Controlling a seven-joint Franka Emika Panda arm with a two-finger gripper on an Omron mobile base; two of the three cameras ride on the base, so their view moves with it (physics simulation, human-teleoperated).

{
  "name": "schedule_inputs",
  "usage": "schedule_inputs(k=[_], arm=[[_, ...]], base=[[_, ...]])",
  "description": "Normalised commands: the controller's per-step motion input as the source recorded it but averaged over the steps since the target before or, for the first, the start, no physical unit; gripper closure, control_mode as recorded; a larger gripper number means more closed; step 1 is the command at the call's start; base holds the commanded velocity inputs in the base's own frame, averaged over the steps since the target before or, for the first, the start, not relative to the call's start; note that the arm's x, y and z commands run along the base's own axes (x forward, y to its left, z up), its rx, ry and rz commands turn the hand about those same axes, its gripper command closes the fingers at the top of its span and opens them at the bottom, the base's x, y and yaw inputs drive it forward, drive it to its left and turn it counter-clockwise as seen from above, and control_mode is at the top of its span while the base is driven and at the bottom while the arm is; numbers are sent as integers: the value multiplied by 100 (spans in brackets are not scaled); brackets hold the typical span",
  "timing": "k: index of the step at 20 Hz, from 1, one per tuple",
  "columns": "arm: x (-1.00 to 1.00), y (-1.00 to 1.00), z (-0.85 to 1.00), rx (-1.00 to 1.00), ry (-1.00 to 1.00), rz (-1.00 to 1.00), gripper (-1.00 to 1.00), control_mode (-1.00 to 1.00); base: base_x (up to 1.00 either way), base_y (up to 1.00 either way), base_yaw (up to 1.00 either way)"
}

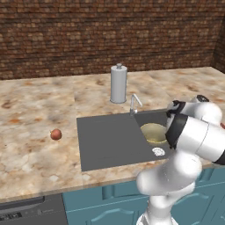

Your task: Remove the carrot and onion from the sink. Then move the bowl and cup from the counter to the sink for washing.

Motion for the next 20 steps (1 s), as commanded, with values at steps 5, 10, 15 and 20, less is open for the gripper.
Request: schedule_inputs(k=[5,10,15,20], arm=[[-29,22,29,-4,0,0,-100,-100],[-24,32,28,-4,0,-2,-100,-100],[-25,32,29,-3,0,-5,-100,-100],[-29,29,26,0,0,-8,-100,-100]], base=[[0,0,0],[0,0,0],[0,0,0],[0,0,0]])
